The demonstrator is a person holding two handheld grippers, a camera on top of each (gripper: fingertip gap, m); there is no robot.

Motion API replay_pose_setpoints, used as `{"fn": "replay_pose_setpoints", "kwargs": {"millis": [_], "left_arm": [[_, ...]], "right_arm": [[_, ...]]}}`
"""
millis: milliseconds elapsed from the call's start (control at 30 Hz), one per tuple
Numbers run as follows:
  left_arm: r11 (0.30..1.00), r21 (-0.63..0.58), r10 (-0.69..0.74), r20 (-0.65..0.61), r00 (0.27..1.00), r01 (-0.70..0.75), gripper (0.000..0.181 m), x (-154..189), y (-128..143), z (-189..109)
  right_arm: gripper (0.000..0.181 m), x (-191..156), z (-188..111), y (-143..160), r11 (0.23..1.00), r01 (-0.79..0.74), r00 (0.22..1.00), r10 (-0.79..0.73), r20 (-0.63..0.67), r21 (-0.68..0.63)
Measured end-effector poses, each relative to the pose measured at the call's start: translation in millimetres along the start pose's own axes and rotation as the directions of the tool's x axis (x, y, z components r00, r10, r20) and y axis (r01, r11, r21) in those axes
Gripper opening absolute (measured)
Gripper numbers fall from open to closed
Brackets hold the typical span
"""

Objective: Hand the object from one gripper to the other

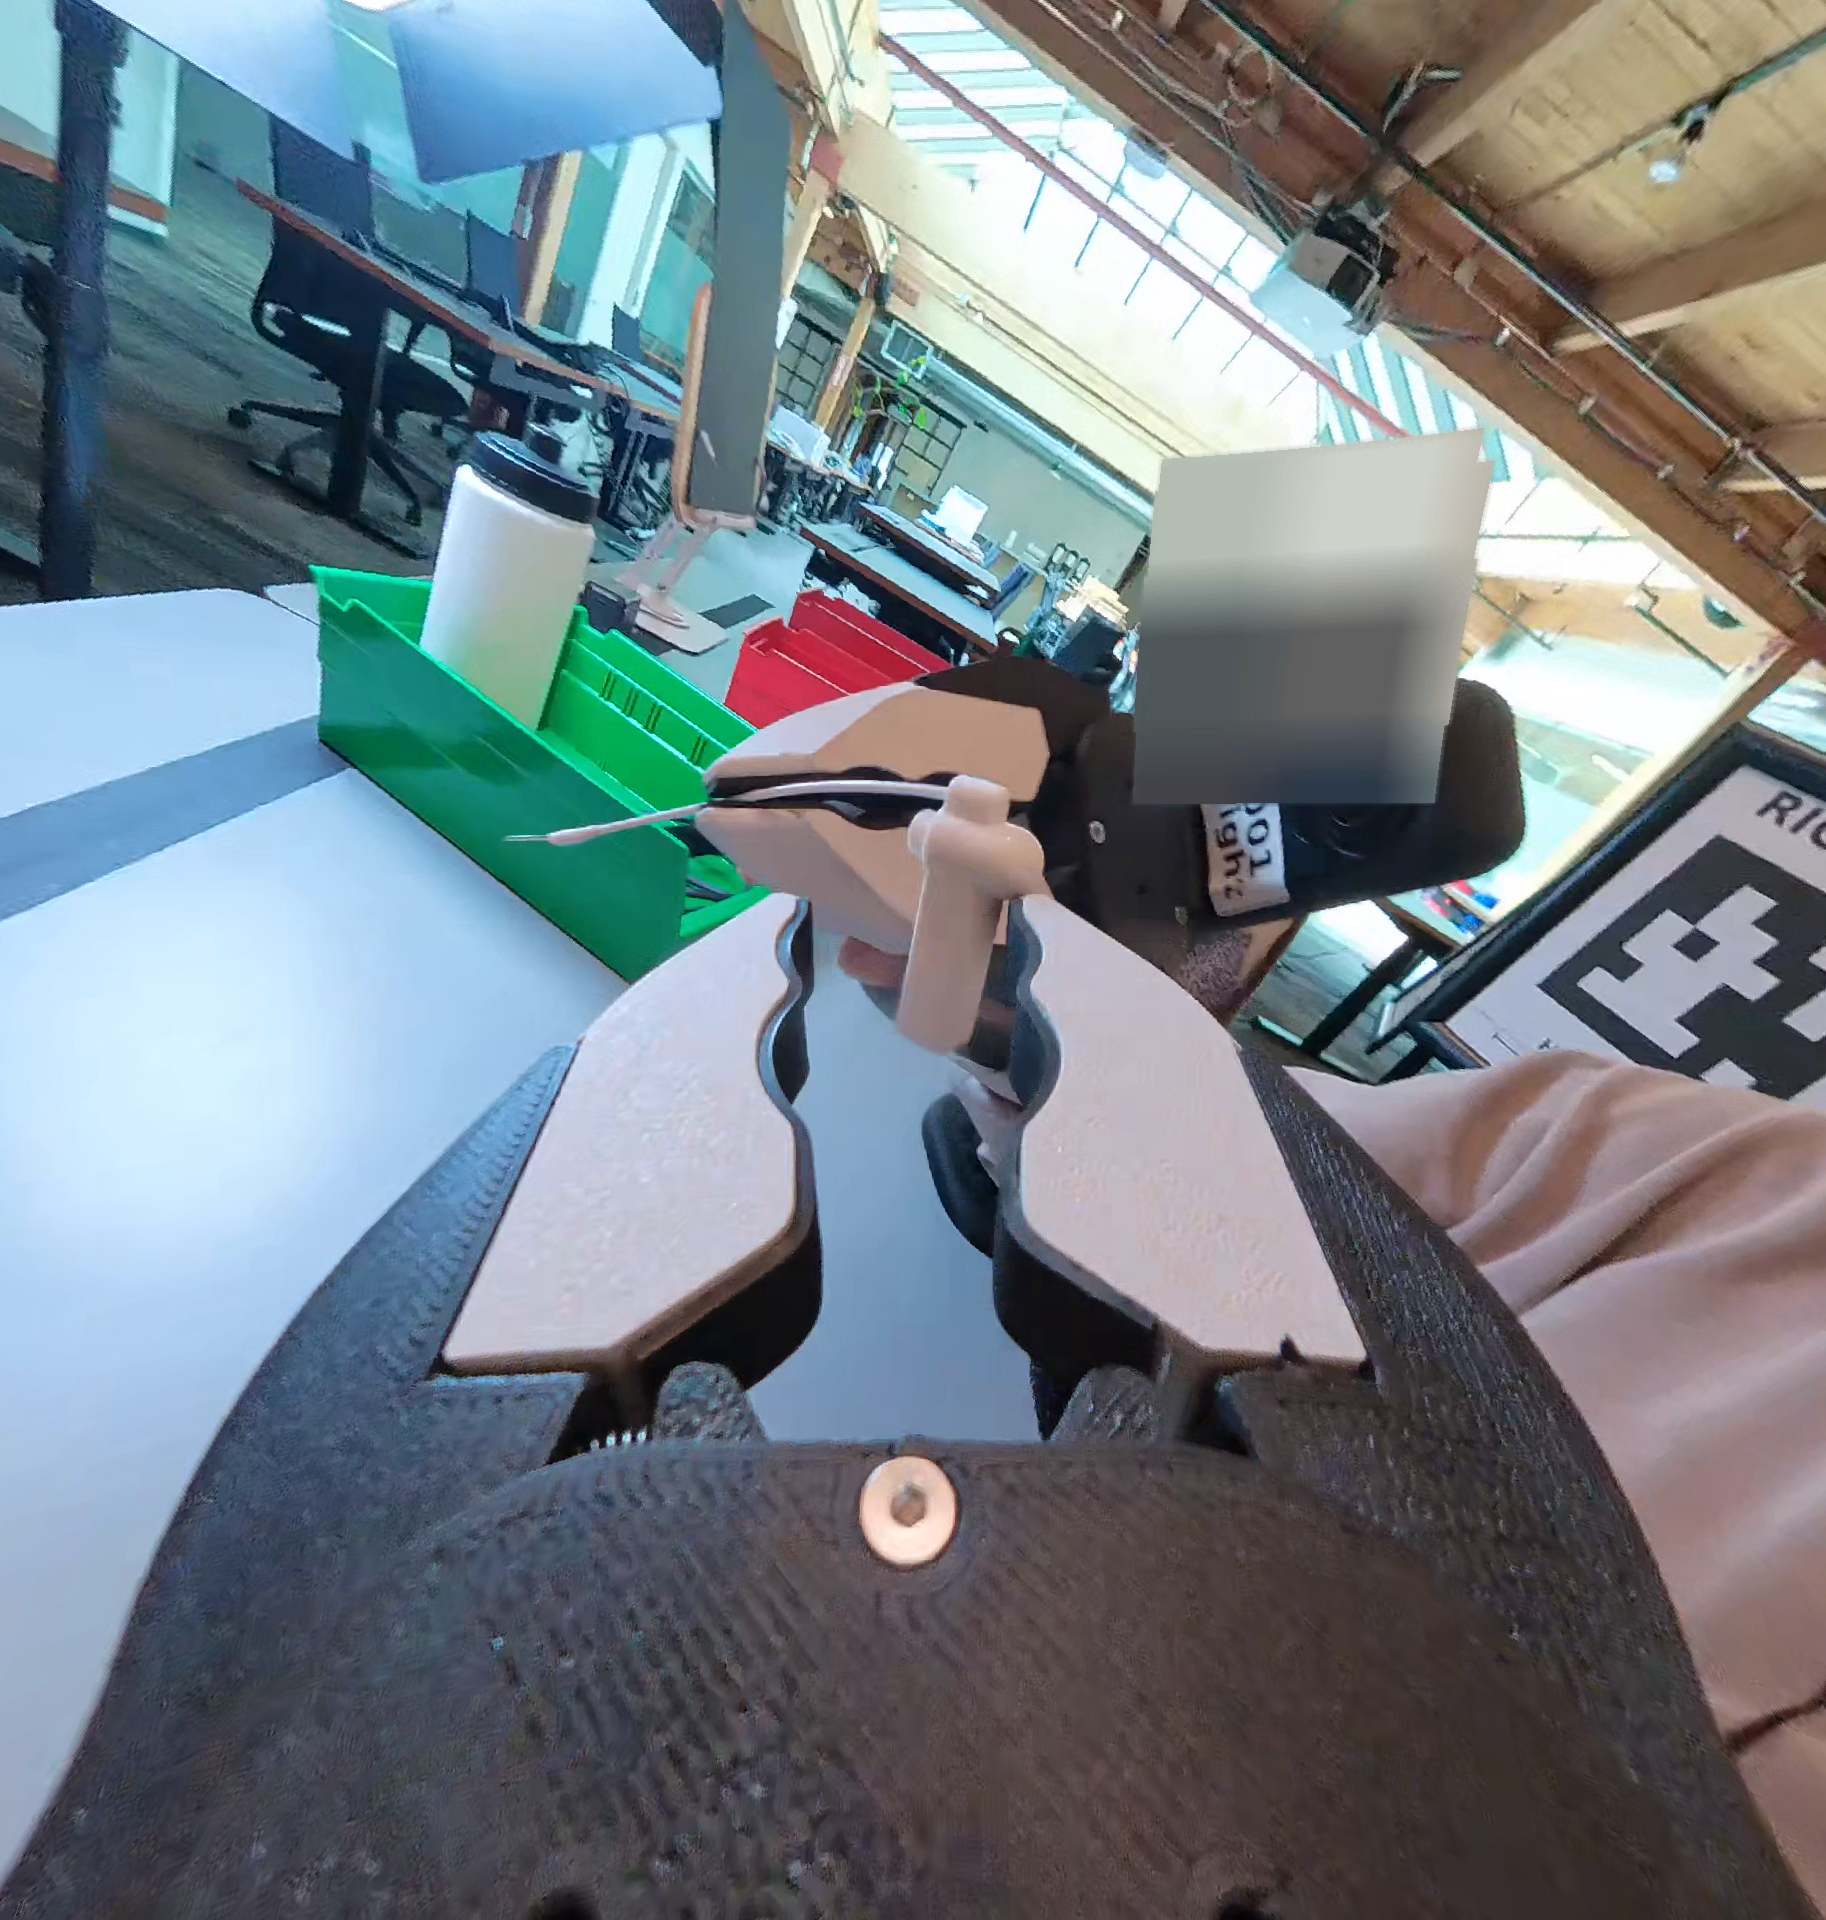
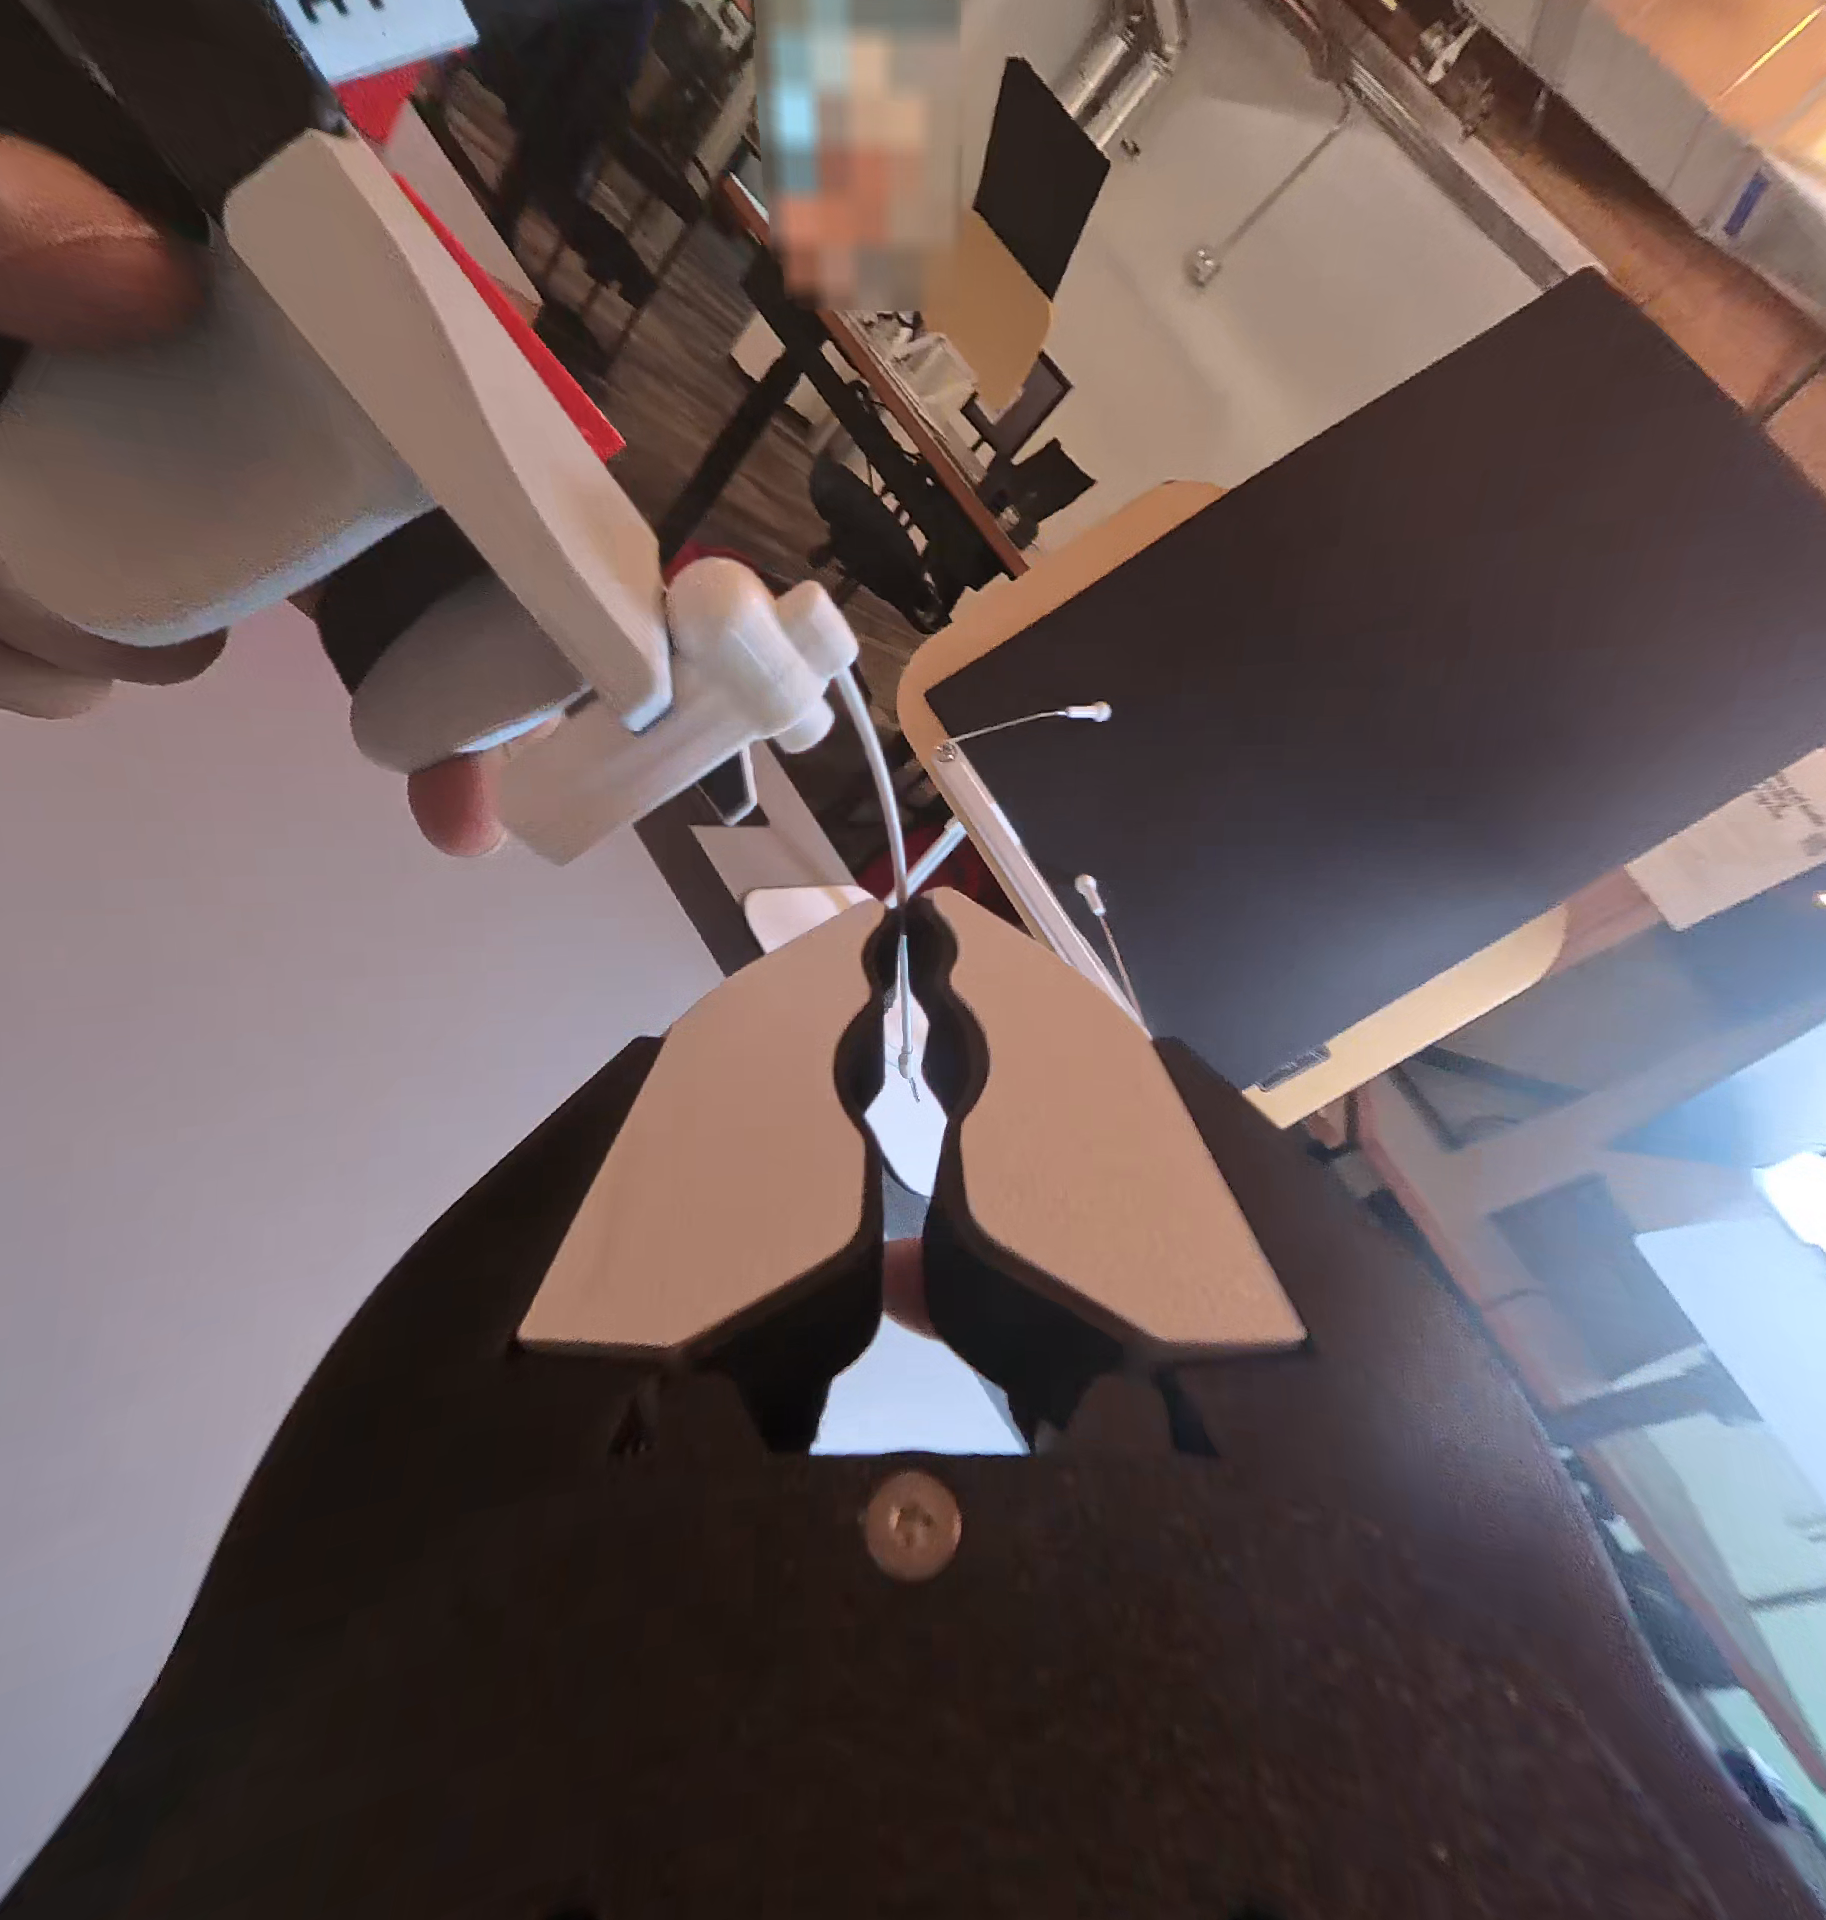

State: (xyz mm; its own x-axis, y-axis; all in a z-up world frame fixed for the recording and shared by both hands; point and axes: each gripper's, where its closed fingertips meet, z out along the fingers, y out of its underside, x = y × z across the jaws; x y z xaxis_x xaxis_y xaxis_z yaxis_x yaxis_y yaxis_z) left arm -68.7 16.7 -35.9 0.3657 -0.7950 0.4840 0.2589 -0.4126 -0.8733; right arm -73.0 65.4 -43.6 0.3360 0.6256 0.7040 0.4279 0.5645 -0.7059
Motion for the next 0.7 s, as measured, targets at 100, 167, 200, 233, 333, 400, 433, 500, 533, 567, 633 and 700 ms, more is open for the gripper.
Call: {"fn": "replay_pose_setpoints", "kwargs": {"millis": [100, 167, 200, 233, 333, 400, 433, 500, 533, 567, 633, 700], "left_arm": [[0.998, 0.007, 0.068, 0.017, 0.998, -0.068, 0.028, -2, 3, 3], [0.991, 0.008, 0.137, 0.034, 0.990, -0.137, 0.025, 0, 2, 5], [0.984, 0.013, 0.177, 0.047, 0.983, -0.178, 0.021, 1, 1, 4], [0.974, 0.012, 0.224, 0.059, 0.973, -0.226, 0.015, 2, 0, 3], [0.919, -0.042, 0.394, 0.112, 0.912, -0.392, 0.015, 1, 1, 0], [0.859, -0.097, 0.512, 0.149, 0.846, -0.502, 0.015, 1, 1, -2], [0.822, -0.126, 0.569, 0.163, 0.806, -0.555, 0.015, 1, 1, -4], [0.730, -0.178, 0.684, 0.177, 0.708, -0.660, 0.015, 2, 0, -8], [0.677, -0.198, 0.736, 0.189, 0.650, -0.709, 0.015, 2, -2, -10], [0.622, -0.222, 0.783, 0.203, 0.588, -0.751, 0.015, 1, -3, -12], [0.518, -0.270, 0.853, 0.236, 0.466, -0.812, 0.015, -2, -7, -16], [0.418, -0.318, 0.902, 0.260, 0.345, -0.851, 0.015, -6, -8, -18]], "right_arm": [[0.002, 2, 1, 3, 0.999, 0.030, 0.999, -0.031, -0.020, -0.026], [0.002, 1, 1, 4, 0.998, 0.046, 0.999, -0.047, -0.020, -0.037], [0.002, 0, 1, 4, 0.997, 0.055, 0.998, -0.056, -0.019, -0.046], [0.002, -2, 2, 4, 0.997, 0.058, 0.998, -0.059, -0.013, -0.049], [0.002, -7, 1, 0, 0.999, 0.003, 0.999, -0.002, 0.041, -0.032], [0.002, -11, -1, -3, 0.998, -0.066, 0.992, 0.066, 0.110, -0.003], [0.002, -13, -2, -4, 0.994, -0.110, 0.982, 0.107, 0.155, 0.008], [0.004, -14, -6, -8, 0.976, -0.216, 0.947, 0.200, 0.250, 0.038], [0.007, -13, -9, -10, 0.961, -0.272, 0.923, 0.248, 0.294, 0.044], [0.009, -11, -12, -11, 0.942, -0.331, 0.895, 0.300, 0.330, 0.043], [0.014, -7, -19, -17, 0.888, -0.457, 0.814, 0.399, 0.422, 0.044], [0.019, -2, -27, -24, 0.813, -0.582, 0.706, 0.490, 0.512, 0.025]]}}
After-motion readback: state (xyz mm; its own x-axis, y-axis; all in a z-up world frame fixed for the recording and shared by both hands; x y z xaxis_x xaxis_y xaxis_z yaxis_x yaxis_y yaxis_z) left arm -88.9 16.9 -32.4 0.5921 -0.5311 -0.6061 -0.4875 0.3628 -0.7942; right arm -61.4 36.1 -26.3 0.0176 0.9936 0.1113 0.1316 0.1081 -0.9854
